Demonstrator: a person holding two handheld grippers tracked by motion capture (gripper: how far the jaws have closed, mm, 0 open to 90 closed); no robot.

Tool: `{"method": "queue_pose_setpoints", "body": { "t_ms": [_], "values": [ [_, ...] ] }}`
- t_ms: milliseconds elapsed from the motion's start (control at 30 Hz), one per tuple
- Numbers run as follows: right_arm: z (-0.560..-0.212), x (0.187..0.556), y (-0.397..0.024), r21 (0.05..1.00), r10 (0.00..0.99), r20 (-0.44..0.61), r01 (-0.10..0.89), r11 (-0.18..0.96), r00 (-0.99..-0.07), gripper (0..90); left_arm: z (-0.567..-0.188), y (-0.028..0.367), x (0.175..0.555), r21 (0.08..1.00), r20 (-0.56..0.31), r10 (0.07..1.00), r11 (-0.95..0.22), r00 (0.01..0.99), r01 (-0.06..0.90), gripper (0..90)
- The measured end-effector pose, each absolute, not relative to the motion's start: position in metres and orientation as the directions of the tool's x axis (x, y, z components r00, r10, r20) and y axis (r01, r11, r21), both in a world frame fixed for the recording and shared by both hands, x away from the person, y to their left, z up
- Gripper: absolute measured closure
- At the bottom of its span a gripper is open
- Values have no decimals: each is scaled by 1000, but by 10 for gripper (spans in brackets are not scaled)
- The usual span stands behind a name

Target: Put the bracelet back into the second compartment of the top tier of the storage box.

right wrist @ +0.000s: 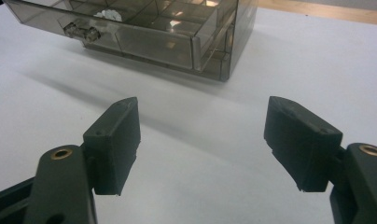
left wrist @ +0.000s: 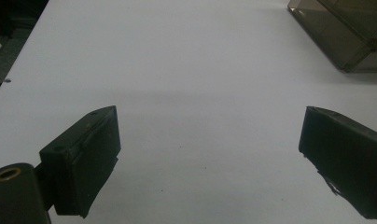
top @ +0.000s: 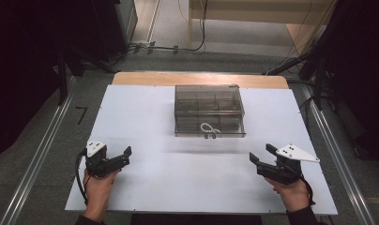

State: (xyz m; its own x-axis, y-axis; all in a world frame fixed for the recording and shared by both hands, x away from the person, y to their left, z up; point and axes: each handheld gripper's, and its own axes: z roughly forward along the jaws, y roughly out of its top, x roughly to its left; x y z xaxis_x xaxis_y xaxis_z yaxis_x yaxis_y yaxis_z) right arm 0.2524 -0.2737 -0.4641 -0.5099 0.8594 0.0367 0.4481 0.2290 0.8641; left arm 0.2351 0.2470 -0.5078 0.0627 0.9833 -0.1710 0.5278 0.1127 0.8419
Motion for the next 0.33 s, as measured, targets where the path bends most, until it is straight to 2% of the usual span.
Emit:
{"method": "queue_pose_setpoints", "body": {
  "t_ms": [333],
  "values": [
    [-469,246,-278,855,866,29,462,237,-499,252,-508,247,235,842,-172,983,113,63,528,58]
  ]
}}
